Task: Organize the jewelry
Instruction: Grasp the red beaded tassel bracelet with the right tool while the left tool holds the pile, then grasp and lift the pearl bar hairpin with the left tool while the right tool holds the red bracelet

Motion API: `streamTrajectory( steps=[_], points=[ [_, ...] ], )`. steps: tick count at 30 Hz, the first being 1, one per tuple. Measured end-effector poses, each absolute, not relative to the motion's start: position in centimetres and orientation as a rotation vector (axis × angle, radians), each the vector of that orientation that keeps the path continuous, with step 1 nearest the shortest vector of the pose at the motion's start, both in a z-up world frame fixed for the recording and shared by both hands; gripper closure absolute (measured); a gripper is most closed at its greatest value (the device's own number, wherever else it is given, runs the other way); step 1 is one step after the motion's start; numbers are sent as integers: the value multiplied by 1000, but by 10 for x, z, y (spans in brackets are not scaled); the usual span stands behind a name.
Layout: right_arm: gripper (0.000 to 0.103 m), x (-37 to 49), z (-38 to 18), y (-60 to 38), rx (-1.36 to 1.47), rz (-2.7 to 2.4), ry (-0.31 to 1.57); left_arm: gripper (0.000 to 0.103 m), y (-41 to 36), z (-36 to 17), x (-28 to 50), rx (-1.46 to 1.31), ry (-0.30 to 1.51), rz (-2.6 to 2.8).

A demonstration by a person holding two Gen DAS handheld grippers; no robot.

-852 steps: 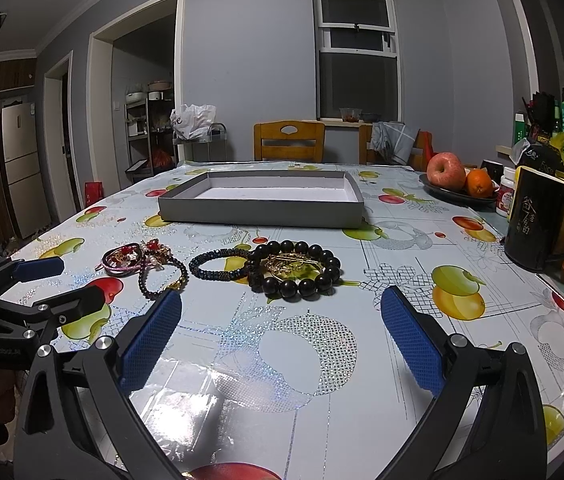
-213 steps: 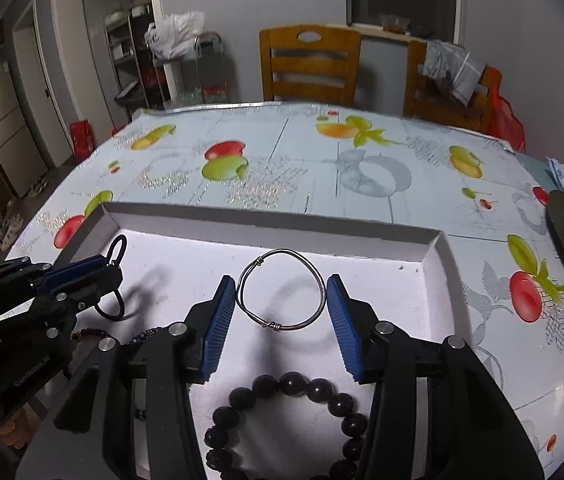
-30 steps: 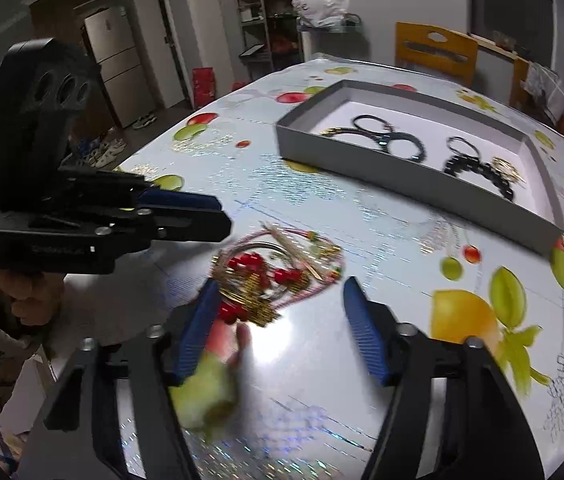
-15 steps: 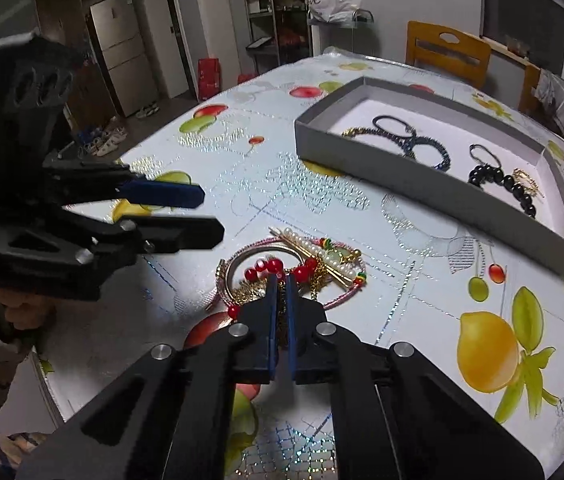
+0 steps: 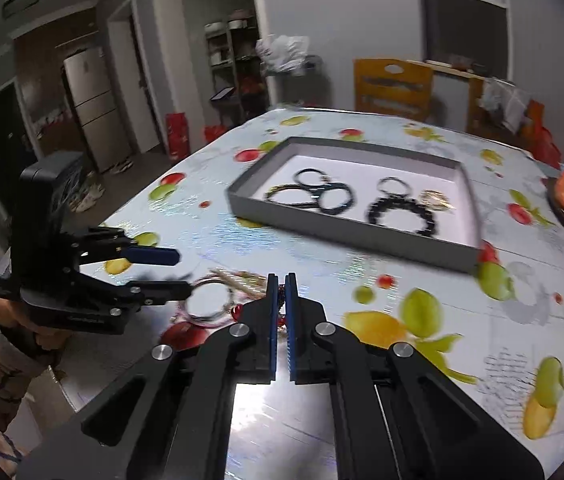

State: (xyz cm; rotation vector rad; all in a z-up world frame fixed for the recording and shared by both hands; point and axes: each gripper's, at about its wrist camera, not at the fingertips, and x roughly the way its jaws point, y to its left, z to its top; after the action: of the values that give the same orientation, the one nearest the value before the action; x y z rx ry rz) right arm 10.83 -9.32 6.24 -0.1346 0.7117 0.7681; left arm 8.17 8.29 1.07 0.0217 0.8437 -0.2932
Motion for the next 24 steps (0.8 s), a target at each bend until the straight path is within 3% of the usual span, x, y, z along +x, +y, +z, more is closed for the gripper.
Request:
streamTrajectory(
  steps=[22, 24],
  points=[
    [100, 115, 40, -148, -42, 691, 745, 52, 38, -3, 116, 239, 880, -277],
    [100, 115, 39, -147, -42, 694, 748, 57, 39, -4, 117, 234, 884, -278]
  ],
)
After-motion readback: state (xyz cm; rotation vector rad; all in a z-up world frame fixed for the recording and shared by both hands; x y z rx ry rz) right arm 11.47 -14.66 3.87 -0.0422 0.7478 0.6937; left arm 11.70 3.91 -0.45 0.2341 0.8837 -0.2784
